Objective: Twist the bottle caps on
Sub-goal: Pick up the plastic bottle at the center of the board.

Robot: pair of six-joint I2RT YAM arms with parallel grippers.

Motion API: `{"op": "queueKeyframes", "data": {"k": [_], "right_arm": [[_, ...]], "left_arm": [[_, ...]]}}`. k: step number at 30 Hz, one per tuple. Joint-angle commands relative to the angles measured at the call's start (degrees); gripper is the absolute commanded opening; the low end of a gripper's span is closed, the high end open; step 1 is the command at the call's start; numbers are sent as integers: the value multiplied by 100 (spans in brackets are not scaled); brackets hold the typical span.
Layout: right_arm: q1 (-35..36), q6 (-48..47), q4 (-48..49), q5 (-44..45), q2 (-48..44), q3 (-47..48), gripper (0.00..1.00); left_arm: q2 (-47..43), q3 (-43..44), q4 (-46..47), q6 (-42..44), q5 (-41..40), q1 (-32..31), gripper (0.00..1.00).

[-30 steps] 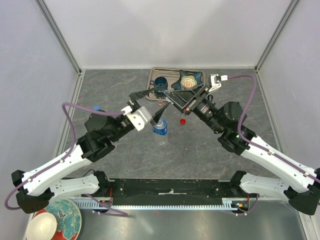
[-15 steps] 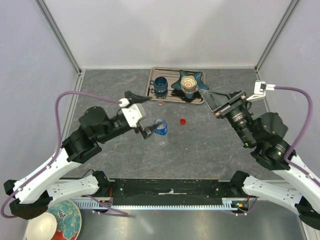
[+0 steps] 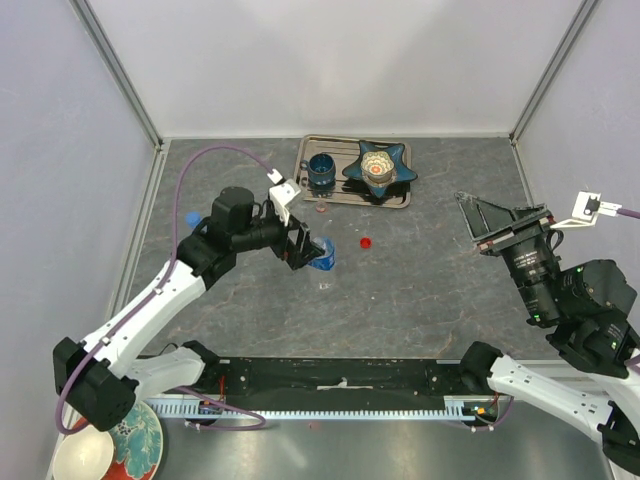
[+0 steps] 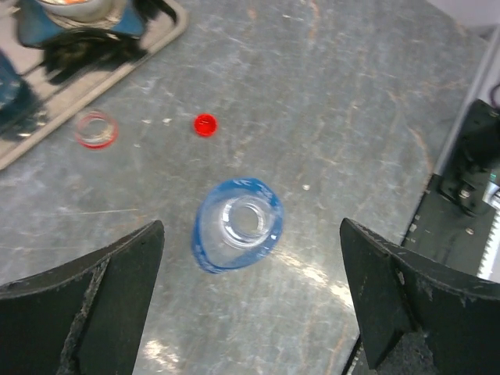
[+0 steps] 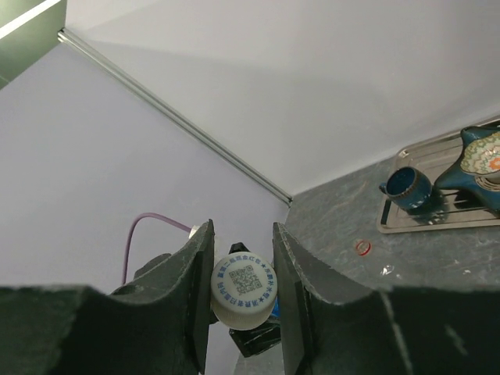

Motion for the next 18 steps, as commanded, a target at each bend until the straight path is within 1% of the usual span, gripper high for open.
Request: {"op": "queueKeyframes", "data": {"k": [1,5,7,11,17,18], "right_arm": [[-5,-197,-158,82,12,117,26],[12,-215,-166,73,11,100,26],[-5,-197,-166,64,3,64,26],[4,-180,-166,3,-6,55,26],[4,-136,-158,-76,-59,12,26],[4,-118,-158,-76,-68,-6,26]], "left_arm": [[-249,-460,986,-738,853,-38,99],[-214,-645,1188,-765,933,-82,99],[-196,-751,1206,-520,881,-195,99],[-135,-856,1356,-343,337,-223,99],[-126,-1146,1829,-228,-86,-240,98],[-134,-1260,1978,-72,-147,-258,98]]}}
